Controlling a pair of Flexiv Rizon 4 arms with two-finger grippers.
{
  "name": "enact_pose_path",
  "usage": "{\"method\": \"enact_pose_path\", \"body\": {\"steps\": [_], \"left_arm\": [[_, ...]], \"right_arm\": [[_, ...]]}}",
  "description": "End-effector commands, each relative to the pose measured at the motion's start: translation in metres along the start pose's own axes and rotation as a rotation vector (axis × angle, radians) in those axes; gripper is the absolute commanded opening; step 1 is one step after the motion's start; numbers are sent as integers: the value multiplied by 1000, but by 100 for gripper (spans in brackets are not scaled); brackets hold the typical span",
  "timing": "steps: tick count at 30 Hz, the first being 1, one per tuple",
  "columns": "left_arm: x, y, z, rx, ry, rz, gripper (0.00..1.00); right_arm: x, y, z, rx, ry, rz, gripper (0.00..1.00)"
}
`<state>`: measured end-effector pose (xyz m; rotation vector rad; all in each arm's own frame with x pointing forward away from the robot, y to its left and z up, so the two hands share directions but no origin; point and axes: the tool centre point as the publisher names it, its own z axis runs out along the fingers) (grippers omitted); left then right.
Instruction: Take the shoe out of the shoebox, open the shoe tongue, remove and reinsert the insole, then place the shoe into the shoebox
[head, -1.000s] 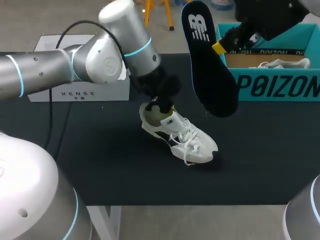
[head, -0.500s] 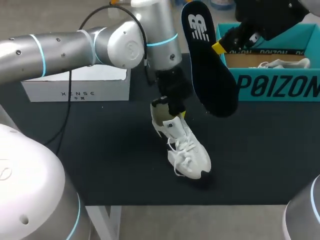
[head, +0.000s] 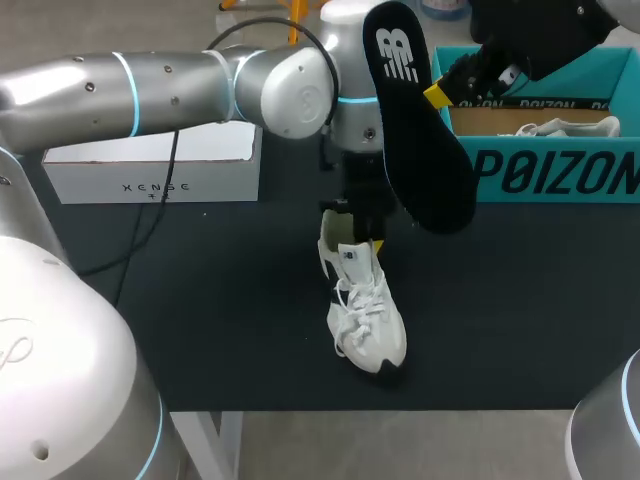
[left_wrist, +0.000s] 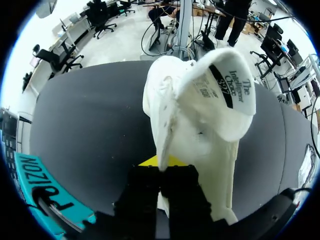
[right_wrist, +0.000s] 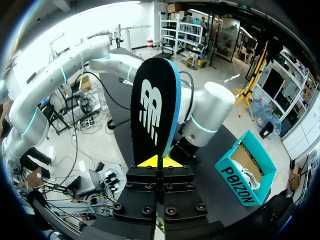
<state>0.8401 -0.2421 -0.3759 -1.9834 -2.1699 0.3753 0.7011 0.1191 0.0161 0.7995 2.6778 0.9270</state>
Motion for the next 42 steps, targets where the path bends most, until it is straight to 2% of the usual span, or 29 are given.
{"method": "enact_pose_path", "body": {"steps": [1,7,9,10,11,14,18,20,24,26,27,29,30,31,33,34,42], "left_arm": [[-16,3,6,-14,250,169,0],[-20,2,11,-15,223,201,0],[-21,4,13,-46,196,207,0],[-20,4,13,-39,185,200,46],[-19,4,11,-49,154,208,100],[-18,6,1,-61,46,171,100],[-15,11,-28,-62,-224,81,100],[-9,14,-47,-81,-405,35,100],[14,20,-83,-71,-750,-58,100],[28,26,-93,-91,-888,-113,100],[35,28,-95,-63,-931,-127,100],[46,33,-99,-69,-1050,-172,100],[51,33,-100,-23,-1067,-176,100],[54,33,-100,-35,-1103,-190,100],[59,33,-102,16,-1159,-209,100],[62,33,-103,-6,-1210,-223,100],[62,33,-103,-6,-1210,-223,100]], "right_arm": [[0,2,1,4,0,2,0],[0,2,1,4,0,2,0],[0,2,1,4,0,2,0],[0,2,1,4,0,2,0],[0,2,1,4,0,2,0],[0,2,1,4,0,2,0],[0,2,1,4,0,2,0],[0,2,1,4,0,2,0],[0,2,1,4,0,2,0],[0,2,1,4,0,2,0],[0,2,1,4,0,2,0],[0,2,1,4,0,2,0],[0,2,1,4,0,2,0],[0,2,1,4,0,2,0],[0,2,1,4,0,2,0],[0,2,1,4,0,2,0],[0,2,1,4,0,2,0]]}}
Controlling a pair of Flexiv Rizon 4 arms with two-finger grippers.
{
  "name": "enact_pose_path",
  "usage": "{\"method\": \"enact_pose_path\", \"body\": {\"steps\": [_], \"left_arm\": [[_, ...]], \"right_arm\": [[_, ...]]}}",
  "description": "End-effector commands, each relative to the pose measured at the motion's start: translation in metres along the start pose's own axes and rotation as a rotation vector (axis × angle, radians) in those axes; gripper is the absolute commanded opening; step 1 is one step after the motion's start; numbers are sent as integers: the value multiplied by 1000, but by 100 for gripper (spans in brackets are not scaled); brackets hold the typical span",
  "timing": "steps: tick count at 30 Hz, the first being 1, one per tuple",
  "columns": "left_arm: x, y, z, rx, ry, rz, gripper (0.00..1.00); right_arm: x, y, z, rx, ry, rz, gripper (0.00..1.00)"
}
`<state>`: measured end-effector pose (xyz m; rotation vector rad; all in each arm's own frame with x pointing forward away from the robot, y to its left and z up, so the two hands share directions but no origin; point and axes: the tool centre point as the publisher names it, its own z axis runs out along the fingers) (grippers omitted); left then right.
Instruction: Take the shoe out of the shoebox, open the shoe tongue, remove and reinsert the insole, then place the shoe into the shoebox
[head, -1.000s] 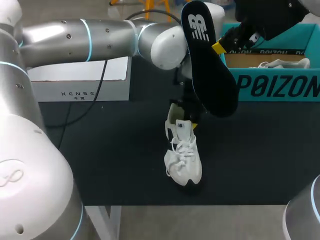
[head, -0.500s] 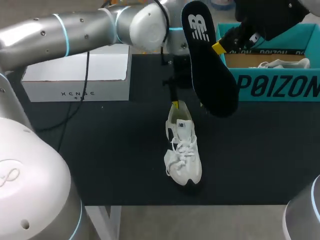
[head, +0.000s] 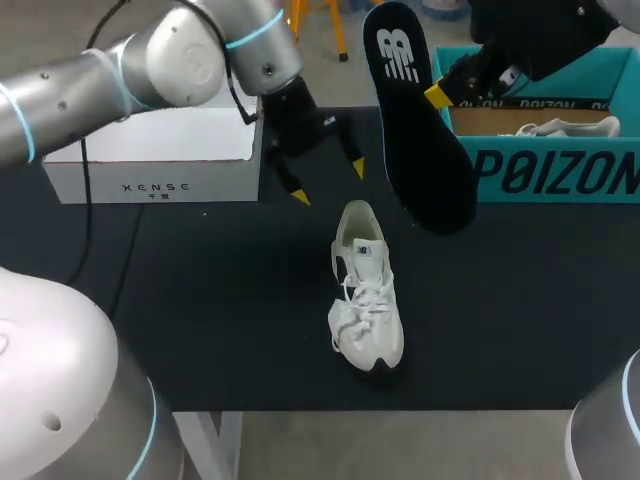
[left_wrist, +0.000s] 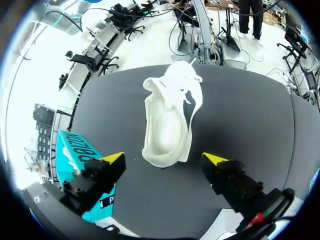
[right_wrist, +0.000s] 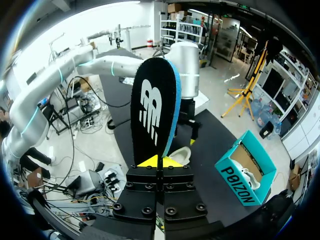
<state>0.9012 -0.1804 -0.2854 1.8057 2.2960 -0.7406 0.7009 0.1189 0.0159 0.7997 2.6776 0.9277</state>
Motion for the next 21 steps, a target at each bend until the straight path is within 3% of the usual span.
{"method": "enact_pose_path", "body": {"steps": [1,14,17,21], "left_arm": [[12,-2,1,20,-799,-155,100],[12,-2,1,20,-799,-155,100],[-5,-15,-6,-90,-857,-36,100],[-17,-26,-10,-158,-927,57,100]], "right_arm": [[0,2,1,4,0,1,0],[0,2,1,4,0,1,0],[0,2,1,4,0,1,0],[0,2,1,4,0,1,0]]}}
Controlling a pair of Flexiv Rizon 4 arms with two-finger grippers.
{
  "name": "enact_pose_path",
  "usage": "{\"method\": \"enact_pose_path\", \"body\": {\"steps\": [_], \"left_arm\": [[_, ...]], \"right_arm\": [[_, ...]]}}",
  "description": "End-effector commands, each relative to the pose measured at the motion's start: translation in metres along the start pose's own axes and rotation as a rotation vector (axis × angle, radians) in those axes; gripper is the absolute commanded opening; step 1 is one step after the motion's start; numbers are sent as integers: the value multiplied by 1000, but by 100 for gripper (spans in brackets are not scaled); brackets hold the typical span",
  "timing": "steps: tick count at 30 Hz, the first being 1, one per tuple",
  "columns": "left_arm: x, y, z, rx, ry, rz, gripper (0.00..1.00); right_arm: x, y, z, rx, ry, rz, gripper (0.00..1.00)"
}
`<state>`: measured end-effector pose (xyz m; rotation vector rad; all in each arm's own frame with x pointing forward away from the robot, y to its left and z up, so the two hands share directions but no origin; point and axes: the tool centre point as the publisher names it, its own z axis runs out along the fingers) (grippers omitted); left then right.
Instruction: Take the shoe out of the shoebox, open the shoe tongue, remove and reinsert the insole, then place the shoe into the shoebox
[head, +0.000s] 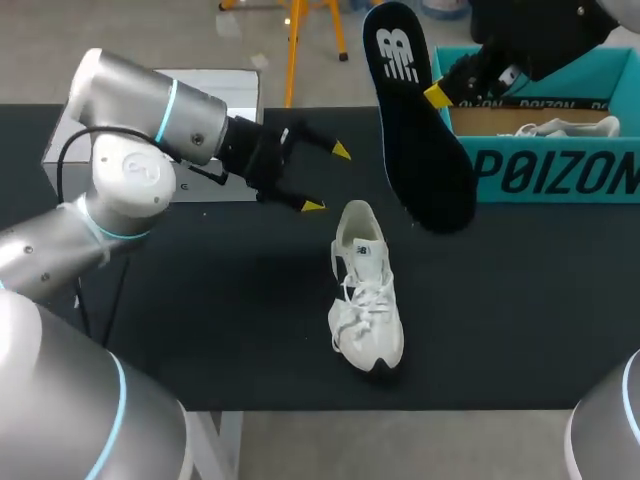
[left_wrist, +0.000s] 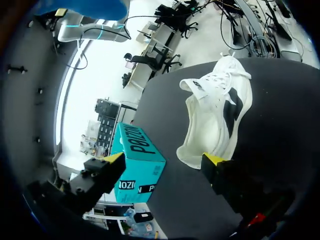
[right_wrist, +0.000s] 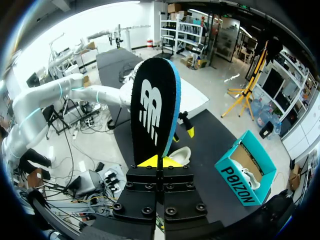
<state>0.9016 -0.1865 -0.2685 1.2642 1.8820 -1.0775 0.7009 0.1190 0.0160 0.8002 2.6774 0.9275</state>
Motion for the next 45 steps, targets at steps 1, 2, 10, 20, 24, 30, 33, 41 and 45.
{"method": "enact_pose_path", "body": {"steps": [1,2,10,20,24,30,33,41,45], "left_arm": [[-5,-23,6,-72,-299,116,100],[-9,-25,7,-63,-315,128,100],[-38,-40,10,114,-372,159,100],[-59,-30,1,167,-371,220,100],[-80,-33,1,222,-382,264,100],[-94,-33,2,267,-388,283,100],[-94,-33,2,267,-388,283,100],[-94,-33,2,267,-388,283,100],[-94,-33,2,267,-388,283,100]], "right_arm": [[0,2,1,4,0,1,0],[0,2,1,4,0,1,0],[0,2,1,4,0,1,0],[0,2,1,4,0,1,0],[0,2,1,4,0,1,0],[0,2,1,4,0,1,0],[0,2,1,4,0,1,0],[0,2,1,4,0,1,0],[-17,4,3,-22,60,-15,0]]}}
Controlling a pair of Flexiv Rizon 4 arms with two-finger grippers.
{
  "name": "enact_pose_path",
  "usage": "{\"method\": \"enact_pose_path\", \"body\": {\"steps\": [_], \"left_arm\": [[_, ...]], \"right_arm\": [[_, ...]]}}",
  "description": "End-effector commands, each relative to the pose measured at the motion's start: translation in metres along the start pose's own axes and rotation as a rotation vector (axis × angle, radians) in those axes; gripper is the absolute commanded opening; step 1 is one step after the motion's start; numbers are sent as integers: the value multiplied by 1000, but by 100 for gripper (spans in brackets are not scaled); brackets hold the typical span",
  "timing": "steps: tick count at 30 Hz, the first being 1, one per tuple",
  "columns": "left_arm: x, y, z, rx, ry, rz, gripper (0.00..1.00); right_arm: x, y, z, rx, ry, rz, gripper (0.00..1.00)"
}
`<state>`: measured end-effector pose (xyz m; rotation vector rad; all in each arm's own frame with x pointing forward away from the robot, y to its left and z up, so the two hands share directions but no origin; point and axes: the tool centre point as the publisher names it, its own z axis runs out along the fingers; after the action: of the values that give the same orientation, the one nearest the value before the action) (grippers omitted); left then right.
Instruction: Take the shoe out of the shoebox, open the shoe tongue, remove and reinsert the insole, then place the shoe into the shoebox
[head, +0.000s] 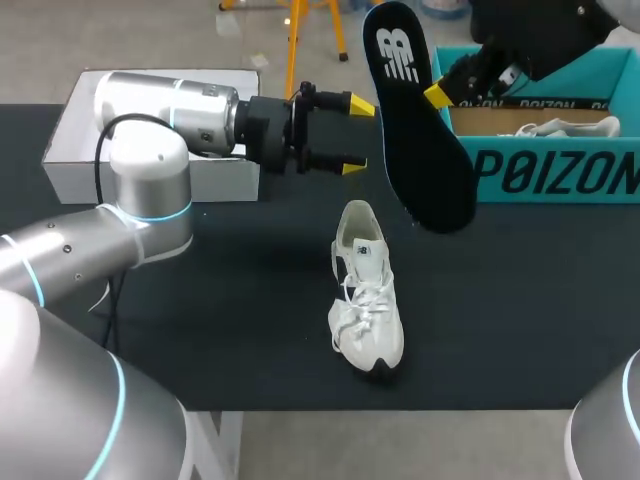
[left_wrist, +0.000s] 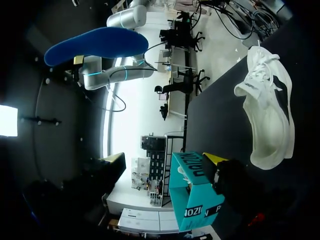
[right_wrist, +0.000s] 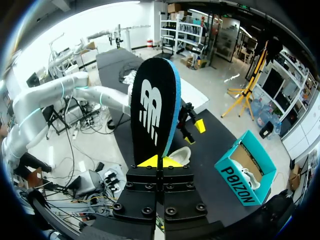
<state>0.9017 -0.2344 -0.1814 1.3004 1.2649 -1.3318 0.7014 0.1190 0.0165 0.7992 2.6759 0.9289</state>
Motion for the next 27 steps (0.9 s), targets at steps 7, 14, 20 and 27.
{"method": "enact_pose_path", "body": {"steps": [7,14,20,27], "left_arm": [[0,2,1,6,2,1,100],[0,2,1,6,2,1,100],[0,2,1,6,2,1,100],[0,2,1,6,2,1,100]], "right_arm": [[-68,-15,33,61,228,219,0],[-104,-52,67,81,374,475,0],[-127,-79,97,126,455,637,0],[-152,-87,134,139,516,742,0]]}}
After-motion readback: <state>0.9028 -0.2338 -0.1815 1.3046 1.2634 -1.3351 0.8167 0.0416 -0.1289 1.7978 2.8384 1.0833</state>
